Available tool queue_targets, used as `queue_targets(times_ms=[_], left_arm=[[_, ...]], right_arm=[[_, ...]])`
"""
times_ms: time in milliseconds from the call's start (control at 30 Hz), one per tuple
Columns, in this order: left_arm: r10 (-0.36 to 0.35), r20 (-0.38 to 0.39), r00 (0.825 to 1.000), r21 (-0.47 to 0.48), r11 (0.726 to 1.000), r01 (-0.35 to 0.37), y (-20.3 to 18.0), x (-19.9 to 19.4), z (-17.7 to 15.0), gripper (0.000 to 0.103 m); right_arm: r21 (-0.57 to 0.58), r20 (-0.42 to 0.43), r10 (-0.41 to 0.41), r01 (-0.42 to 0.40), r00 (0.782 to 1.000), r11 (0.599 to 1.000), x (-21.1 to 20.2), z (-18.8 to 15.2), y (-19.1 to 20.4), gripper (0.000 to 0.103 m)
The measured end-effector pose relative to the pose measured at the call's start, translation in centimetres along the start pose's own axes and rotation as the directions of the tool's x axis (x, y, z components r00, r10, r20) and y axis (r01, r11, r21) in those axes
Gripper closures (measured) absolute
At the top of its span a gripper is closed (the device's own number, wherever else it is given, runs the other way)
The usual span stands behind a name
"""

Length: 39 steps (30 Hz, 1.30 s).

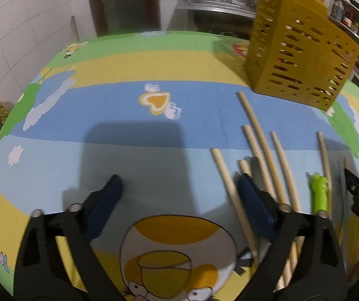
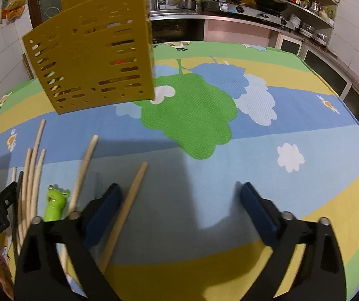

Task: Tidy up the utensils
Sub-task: 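Move both tools down over the wooden chopsticks beside the yellow holder, then close the right tool on a wooden chopstick while the left tool grasps another chopstick, then lift both held chopsticks over the yellow holder and open both tools to drop them in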

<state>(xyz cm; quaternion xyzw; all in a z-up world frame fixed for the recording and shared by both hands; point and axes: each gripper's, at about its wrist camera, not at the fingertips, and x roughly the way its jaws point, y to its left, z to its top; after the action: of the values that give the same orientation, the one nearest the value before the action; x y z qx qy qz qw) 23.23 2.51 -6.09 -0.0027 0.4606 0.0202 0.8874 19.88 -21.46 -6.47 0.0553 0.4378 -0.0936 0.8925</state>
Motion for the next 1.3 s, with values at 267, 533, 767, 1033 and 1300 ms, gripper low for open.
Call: queue_targets(times_ms=[267,533,767,1033,1300], left_arm=[[-0.060,-0.054,0.997,0.027,0.998,0.062,-1.5,-0.9,0.2,0.065],[-0.084,-0.096,0.992,-0.027,0.996,0.082,-1.2,0.1,1.8,0.094],[-0.123,-0.017,0.992,-0.029,0.992,0.122,-1.6,-1.7,1.8,0.097],[-0.178,0.220,0.959,0.036,0.984,0.174,-2.2,-9.3,2.4,0.099],[-0.203,0.393,0.897,0.075,0.979,0.189,-2.6,-15.1,3.0,0.099]], right_arm=[[0.005,-0.006,0.003,-0.003,1.000,1.000,-1.0,-0.2,2.0,0.064],[0.001,-0.029,0.036,-0.036,0.999,0.999,-0.2,1.6,3.0,0.095],[0.020,0.073,0.124,-0.126,0.990,0.992,-2.7,2.2,1.5,0.096],[-0.022,0.307,0.181,-0.183,0.934,0.983,-9.9,4.1,-0.2,0.098],[-0.074,0.441,0.211,-0.199,0.872,0.977,-13.7,5.0,-0.4,0.098]])
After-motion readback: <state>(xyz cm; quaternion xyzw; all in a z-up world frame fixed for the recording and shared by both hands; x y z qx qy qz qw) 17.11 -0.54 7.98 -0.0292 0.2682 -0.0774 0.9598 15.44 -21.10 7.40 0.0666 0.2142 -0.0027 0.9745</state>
